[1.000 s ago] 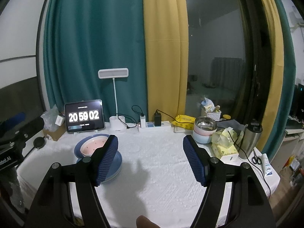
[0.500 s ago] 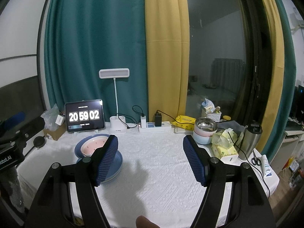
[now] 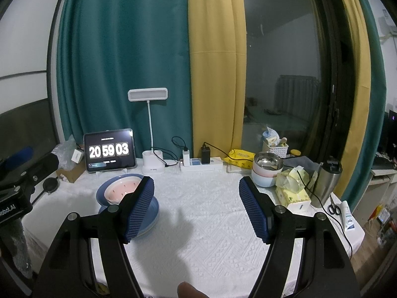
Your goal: Organize plates and bowls
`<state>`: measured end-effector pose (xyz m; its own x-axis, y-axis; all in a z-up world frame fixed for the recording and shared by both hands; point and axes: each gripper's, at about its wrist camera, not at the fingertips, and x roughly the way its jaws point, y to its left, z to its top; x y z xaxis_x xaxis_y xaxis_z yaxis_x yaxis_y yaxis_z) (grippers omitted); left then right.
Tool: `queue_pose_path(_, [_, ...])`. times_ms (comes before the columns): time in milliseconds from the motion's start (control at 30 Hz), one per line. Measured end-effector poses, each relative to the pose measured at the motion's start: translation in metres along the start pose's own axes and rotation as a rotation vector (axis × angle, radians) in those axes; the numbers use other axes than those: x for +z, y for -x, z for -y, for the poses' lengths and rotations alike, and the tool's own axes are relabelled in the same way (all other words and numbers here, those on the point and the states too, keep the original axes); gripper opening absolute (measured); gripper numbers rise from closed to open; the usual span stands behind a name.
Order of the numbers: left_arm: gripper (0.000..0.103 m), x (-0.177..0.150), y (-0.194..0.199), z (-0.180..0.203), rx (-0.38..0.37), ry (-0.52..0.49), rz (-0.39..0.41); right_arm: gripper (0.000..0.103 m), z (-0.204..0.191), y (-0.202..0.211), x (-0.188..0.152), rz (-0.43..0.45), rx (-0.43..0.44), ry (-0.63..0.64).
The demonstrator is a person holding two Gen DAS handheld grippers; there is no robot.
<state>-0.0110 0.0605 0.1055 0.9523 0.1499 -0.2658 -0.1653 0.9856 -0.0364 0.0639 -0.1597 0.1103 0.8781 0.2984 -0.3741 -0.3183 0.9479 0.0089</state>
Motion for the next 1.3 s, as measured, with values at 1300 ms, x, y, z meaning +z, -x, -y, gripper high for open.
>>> queue_pose_path(1300, [0.095,-0.0039,0.002,0.004,-0.001,0.001,-0.003,0.074,0.0038,-0.001,-0.0019,-0.007,0.003,-0.003])
